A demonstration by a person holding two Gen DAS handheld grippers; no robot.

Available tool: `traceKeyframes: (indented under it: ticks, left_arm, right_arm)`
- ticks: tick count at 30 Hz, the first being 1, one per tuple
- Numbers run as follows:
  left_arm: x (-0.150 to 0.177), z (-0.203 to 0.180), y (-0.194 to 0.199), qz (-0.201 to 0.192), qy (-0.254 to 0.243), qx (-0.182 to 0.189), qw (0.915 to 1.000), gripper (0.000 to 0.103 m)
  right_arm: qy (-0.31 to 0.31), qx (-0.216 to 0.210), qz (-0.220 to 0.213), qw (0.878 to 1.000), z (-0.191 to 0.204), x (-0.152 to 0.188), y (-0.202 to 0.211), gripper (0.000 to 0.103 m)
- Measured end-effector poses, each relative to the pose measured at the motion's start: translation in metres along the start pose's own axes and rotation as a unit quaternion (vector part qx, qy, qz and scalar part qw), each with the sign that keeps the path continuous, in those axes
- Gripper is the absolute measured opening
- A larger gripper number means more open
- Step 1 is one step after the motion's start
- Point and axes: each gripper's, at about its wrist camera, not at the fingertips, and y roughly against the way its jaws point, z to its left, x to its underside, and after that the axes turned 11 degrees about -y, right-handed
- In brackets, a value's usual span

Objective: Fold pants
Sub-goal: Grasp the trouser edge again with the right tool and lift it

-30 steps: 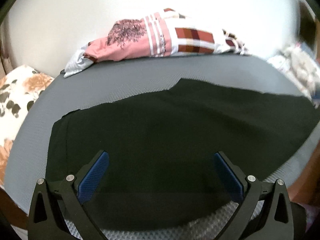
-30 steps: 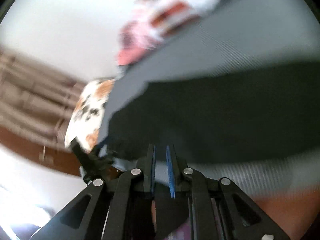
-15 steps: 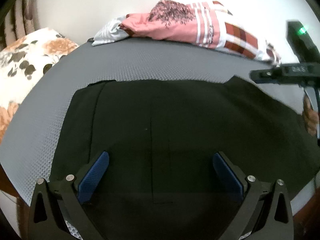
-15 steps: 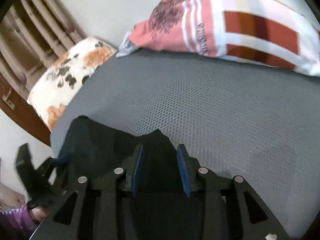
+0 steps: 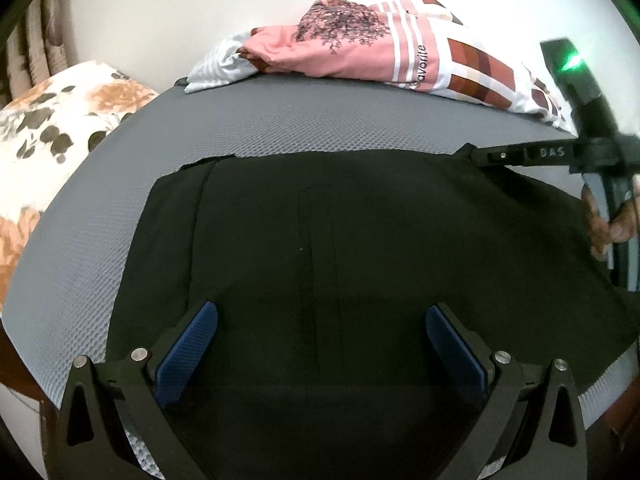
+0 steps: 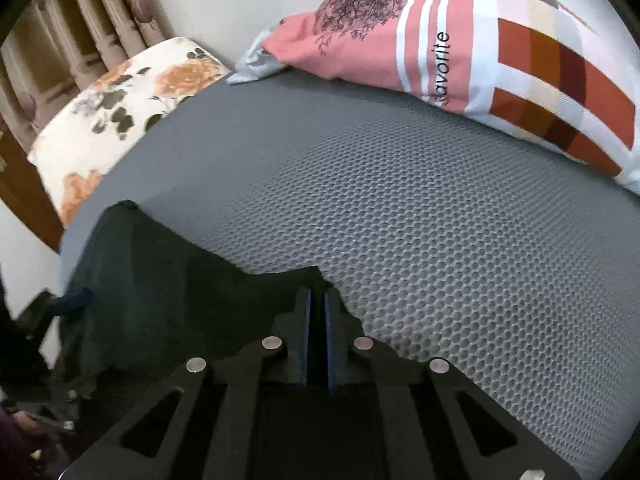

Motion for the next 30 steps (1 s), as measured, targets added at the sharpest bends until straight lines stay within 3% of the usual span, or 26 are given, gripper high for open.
traceKeyframes:
  ticks: [8,10,15,17,18,22,26,30]
  left_arm:
    - [0.003,-0.001,0.001,0.003,-0.012,-0.006,0.9999,0.103]
    - [0.003,0.001,0.002,0.002,-0.013,-0.007,0.9999,0.103]
    - [0.000,-0.006,0.000,0.004,-0.013,-0.012,0.9998,0.103]
    - [0.000,-0.006,0.000,0.004,-0.014,-0.012,0.9998,0.103]
    - [-0.001,-0.005,0.000,0.003,-0.014,-0.012,0.9998,0.103]
    - [-0.001,-0.005,-0.001,0.001,-0.017,-0.012,0.9998,0.103]
    - [0.001,-0.002,-0.001,-0.001,-0.019,-0.012,0.9997,0.103]
    - [0.001,-0.003,-0.001,-0.002,-0.020,-0.012,0.9997,0.103]
  right_arm:
    - [-0.034,-0.018,-0.014,0.999,-0.014,0.001,-0.002,0.003]
    - [-0.046,-0.034,-0.019,0.998,-0.019,0.001,0.002,0.018]
    - [-0.132,-0.085,-0.048,0.986,-0.041,0.014,0.051,0.021]
    - [-0.141,-0.110,-0.024,0.984,-0.039,0.034,0.071,0.026]
    - [-0.140,-0.110,-0.005,0.984,-0.038,0.046,0.077,0.034]
    - [-0.148,-0.078,0.050,0.985,-0.044,0.117,0.093,0.035]
    - [-0.161,-0.081,0.039,0.983,-0.056,0.175,0.127,0.033]
    - [-0.193,-0.095,0.024,0.976,-0.079,0.226,0.163,0.024]
